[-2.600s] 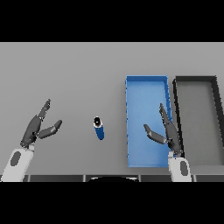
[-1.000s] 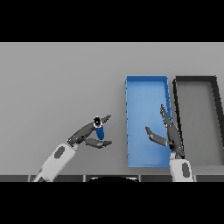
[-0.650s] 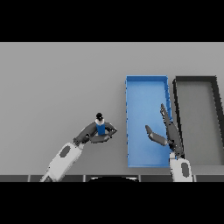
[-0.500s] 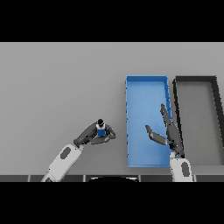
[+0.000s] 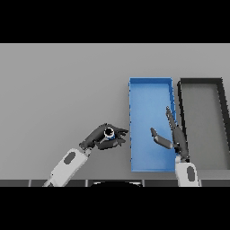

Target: Pick up the blue pipe and place it into the blue bin.

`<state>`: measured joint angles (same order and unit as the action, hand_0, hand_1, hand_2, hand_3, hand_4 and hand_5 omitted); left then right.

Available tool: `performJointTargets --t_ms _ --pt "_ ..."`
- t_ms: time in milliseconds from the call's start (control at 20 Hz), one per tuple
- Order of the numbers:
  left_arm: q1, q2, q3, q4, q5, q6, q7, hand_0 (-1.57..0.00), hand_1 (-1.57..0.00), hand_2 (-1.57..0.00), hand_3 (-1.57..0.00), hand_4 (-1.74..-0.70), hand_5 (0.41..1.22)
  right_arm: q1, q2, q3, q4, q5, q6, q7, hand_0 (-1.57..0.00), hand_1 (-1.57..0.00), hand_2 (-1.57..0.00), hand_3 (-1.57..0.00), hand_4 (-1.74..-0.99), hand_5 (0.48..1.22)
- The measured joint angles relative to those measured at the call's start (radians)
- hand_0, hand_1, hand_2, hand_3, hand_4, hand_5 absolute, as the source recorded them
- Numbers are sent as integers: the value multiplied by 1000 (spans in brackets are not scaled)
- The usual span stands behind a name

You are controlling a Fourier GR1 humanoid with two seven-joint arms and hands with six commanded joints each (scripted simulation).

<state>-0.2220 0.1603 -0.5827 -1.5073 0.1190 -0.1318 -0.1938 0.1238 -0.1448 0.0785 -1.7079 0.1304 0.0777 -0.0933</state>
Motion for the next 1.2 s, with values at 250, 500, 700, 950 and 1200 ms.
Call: performJointTargets --t_ms 250,500,700,950,1200 --pt "-61 6 2 -72 39 -23 111 -1561 -1562 -1563 -1445 -1726 1217 -11 -5 -6 9 -10 10 -30 1 1 1 1 -1208 640" --pt "-55 16 -16 -109 32 -29 143 -1568 -1568 -1568 -1442 -1729 1219 12 0 -2 -8 5 -6 -39 1 1 1 1 -1177 629" --pt "-58 13 -13 -87 39 -40 150 -1570 -1570 -1570 -1443 -1730 1220 37 6 6 -30 12 -11 -43 1 1 1 1 -1192 628" --pt "-52 22 -17 -98 26 -38 151 -1571 -1571 -1571 -1438 -1731 1221 46 4 5 -57 -16 7 -60 1 1 1 1 -1195 610" --pt "-65 28 -7 -101 39 -50 158 -1571 -1571 -1571 -1440 -1730 1221 -18 -105 -8 -201 -269 198 51 1 1 1 1 -1232 550"
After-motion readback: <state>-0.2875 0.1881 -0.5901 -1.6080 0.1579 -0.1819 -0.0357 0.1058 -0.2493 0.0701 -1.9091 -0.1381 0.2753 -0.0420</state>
